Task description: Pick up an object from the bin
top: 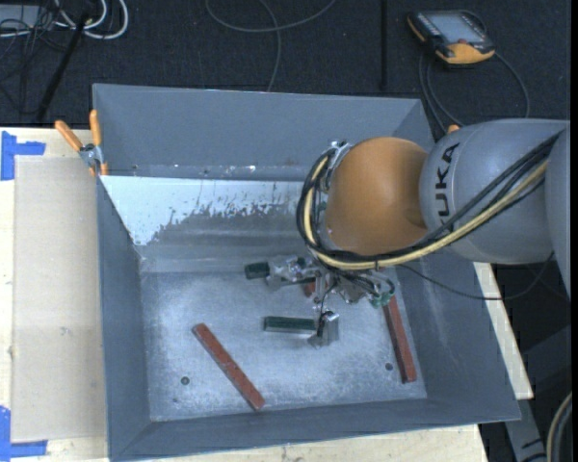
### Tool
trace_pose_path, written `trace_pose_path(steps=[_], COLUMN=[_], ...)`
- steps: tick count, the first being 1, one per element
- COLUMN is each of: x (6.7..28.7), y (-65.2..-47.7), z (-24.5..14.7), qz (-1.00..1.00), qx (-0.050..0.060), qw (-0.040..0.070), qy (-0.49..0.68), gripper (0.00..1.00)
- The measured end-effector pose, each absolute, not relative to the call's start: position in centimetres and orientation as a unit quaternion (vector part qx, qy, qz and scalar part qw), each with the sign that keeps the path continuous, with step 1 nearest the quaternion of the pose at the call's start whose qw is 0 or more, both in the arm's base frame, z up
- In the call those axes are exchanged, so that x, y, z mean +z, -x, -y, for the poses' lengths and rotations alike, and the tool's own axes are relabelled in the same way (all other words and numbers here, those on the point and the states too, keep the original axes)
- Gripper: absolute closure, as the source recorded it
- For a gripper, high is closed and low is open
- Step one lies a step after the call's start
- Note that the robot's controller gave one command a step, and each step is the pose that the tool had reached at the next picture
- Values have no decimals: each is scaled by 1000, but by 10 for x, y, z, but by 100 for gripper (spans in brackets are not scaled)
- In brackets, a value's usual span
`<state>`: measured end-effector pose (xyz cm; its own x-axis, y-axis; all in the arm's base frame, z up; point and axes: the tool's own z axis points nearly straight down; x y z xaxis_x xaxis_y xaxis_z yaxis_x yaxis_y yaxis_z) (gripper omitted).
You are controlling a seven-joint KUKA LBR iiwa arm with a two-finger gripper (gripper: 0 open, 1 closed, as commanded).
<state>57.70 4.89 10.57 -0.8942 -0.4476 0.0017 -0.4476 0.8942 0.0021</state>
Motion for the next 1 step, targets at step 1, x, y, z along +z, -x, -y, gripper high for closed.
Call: trace_pose_path(steps=[1], x=[73], y=[-587], z=[-39], qz=[961], qx=[-1], qw=[1], qy=[-278], gripper=[100])
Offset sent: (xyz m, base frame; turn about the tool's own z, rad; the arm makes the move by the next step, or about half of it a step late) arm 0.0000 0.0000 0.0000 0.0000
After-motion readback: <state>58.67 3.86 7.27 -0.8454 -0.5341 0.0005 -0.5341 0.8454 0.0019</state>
